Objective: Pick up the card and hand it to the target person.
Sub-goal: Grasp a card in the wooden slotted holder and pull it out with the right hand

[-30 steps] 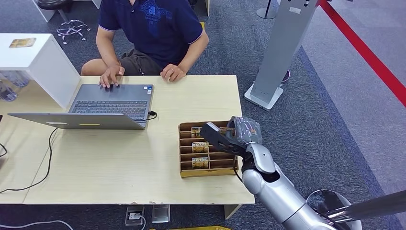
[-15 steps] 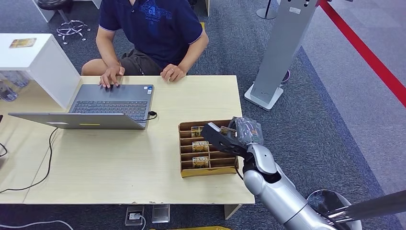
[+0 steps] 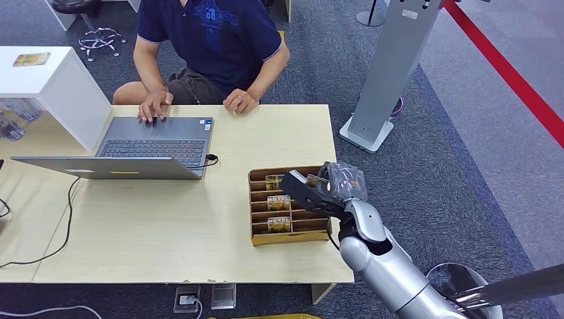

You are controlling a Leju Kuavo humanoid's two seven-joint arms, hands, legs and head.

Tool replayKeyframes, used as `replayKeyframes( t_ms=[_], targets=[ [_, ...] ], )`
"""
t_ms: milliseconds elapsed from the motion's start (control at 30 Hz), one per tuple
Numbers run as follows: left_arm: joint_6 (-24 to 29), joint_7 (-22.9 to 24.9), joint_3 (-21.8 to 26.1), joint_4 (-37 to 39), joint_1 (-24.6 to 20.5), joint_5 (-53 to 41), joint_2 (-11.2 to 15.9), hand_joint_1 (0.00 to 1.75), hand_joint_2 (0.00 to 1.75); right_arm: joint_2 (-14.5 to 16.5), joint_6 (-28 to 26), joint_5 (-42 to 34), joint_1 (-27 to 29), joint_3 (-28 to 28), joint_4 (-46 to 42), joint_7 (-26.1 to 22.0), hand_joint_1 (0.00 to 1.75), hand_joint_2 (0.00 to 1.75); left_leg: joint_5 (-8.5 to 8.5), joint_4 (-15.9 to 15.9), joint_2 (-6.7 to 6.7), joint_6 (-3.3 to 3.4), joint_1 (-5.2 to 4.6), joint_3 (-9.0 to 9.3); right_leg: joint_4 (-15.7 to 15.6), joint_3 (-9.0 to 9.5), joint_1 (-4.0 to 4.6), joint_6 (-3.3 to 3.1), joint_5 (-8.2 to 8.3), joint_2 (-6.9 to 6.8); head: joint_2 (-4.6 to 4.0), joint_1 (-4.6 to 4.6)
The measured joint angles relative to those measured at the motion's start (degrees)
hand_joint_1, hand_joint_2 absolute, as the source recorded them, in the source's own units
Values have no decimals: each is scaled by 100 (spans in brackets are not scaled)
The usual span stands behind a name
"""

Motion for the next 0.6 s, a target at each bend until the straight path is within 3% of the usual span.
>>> replayKeyframes(
  t_ms=[600],
  targets=[
    [-29, -17, -2, 0, 1, 89, 0, 0, 0, -2, -521, 210, 47, 1, -341, -483, 140, 175, 0, 0, 0, 0, 0, 0, 0, 0, 0, 0, 0, 0, 0, -1]
  ],
)
